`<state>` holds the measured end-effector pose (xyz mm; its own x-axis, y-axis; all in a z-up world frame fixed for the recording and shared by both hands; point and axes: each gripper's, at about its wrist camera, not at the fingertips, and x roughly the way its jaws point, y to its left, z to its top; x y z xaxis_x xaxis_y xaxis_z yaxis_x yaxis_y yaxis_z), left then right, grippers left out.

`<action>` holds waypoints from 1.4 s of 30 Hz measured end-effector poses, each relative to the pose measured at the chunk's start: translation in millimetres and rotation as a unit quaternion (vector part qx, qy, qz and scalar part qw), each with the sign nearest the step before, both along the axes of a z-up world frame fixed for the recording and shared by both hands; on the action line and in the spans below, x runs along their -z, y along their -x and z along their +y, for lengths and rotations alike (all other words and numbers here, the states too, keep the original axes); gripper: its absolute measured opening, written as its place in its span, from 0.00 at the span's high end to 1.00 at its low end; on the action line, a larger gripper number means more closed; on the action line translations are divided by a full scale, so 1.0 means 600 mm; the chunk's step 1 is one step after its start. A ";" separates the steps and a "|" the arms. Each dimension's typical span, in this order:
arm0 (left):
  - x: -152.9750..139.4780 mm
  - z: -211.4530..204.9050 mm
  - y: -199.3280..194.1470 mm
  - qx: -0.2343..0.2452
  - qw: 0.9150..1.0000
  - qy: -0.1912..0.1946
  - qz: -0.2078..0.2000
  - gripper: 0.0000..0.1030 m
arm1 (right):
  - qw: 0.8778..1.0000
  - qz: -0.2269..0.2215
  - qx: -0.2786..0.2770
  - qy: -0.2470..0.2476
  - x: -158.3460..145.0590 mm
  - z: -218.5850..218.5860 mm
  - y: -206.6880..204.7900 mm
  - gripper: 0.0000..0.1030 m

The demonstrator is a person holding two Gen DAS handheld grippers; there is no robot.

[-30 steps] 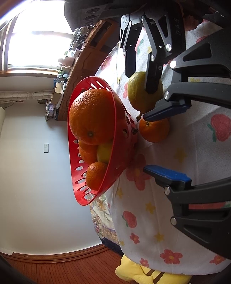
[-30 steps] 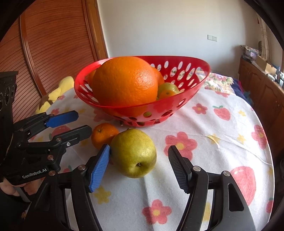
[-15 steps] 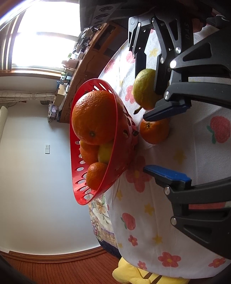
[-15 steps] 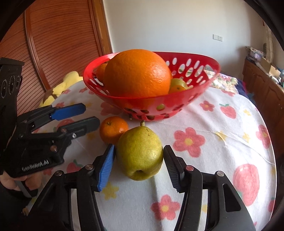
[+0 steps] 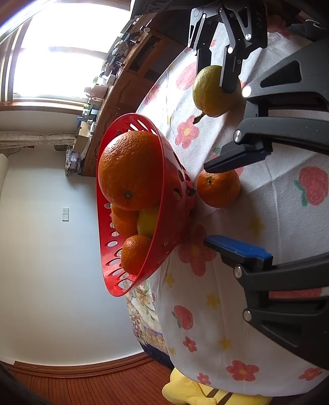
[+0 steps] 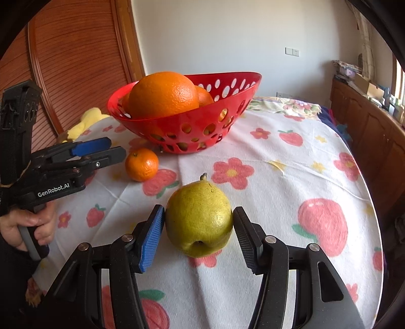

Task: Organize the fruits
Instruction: 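Close the right tool on the yellow pear while the left tool grasps the small orange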

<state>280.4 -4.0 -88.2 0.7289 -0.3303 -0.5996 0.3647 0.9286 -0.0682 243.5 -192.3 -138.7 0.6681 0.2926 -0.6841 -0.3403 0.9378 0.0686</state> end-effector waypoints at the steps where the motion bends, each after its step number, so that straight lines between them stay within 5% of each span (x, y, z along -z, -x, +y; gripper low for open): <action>1: 0.001 -0.002 -0.001 0.002 1.000 -0.002 0.003 0.50 | 1.000 -0.001 0.001 -0.001 0.001 0.000 0.000 0.44; 16: 0.015 -0.033 -0.027 0.013 0.997 -0.019 0.071 0.48 | 1.000 -0.011 -0.005 -0.004 0.004 -0.003 0.002 0.44; 42: 0.024 -0.051 -0.001 0.006 0.996 -0.039 0.085 0.56 | 1.000 0.001 -0.019 -0.001 0.009 0.002 -0.006 0.43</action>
<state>281.1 -34.5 -102.4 0.6106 -0.2860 -0.7385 0.3660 0.9288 -0.0571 247.4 -191.2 -144.2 0.6546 0.3193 -0.6852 -0.3761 0.9238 0.0711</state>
